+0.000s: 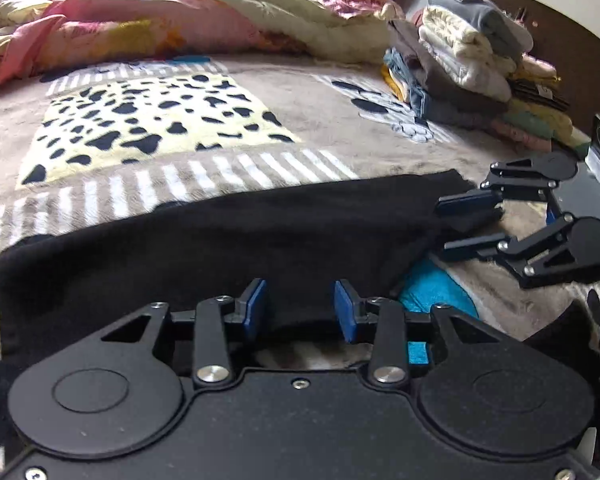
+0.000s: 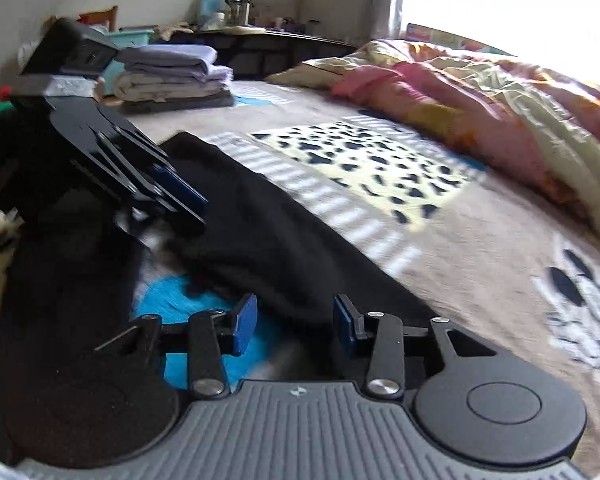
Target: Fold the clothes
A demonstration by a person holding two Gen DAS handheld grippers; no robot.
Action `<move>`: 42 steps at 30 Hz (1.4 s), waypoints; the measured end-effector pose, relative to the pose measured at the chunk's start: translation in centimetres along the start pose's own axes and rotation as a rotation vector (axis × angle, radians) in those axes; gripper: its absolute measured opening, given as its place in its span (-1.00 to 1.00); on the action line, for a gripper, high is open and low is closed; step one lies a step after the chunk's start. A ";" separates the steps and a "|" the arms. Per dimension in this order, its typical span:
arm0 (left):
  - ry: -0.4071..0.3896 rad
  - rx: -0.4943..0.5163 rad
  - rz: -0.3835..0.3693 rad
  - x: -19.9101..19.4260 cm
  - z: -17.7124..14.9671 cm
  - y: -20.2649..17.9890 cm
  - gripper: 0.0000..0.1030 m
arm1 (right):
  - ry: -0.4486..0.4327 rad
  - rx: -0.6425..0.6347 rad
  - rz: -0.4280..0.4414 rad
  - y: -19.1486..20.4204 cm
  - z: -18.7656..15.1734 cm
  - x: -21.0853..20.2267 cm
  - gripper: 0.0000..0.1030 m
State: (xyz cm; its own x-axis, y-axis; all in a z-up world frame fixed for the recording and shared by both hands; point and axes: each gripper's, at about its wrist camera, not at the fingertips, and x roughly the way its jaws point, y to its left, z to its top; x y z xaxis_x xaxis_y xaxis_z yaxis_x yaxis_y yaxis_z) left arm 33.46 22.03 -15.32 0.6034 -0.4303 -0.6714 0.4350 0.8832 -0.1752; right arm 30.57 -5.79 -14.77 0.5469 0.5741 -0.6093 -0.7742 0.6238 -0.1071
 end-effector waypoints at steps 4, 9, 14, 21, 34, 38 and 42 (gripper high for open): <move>0.028 0.024 0.022 0.1 0.2 -0.3 -0.29 | 0.126 0.068 -0.005 -3.2 -2.1 -0.4 -0.13; 0.024 0.010 0.012 0.3 0.1 0.0 -0.29 | 0.111 0.160 -0.024 -6.2 -2.7 -3.0 -0.14; 0.025 -0.001 0.004 0.3 0.1 0.2 -0.28 | -0.037 0.269 0.032 -6.0 -0.4 -2.0 -0.15; 0.022 -0.022 -0.017 0.4 0.0 0.7 -0.27 | 0.077 0.030 0.020 -1.0 1.3 4.1 -0.60; 0.015 -0.030 -0.022 0.2 -0.1 0.8 -0.27 | -0.017 0.598 -0.166 -13.5 -6.9 -7.3 0.09; 0.015 -0.031 -0.018 0.2 -0.1 0.8 -0.27 | -0.015 0.648 -0.057 -13.3 -6.1 -3.0 -0.68; 0.015 -0.030 -0.018 0.2 -0.2 0.8 -0.26 | 0.069 0.470 -0.238 -12.8 -3.6 -0.9 -0.85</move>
State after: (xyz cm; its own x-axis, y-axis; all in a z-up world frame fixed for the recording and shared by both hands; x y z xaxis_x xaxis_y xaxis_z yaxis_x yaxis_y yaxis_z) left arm 33.82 22.65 -15.74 0.5858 -0.4433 -0.6785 0.4254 0.8808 -0.2082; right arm 38.83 -16.18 -15.70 0.6554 0.3618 -0.6630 -0.3962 0.9120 0.1059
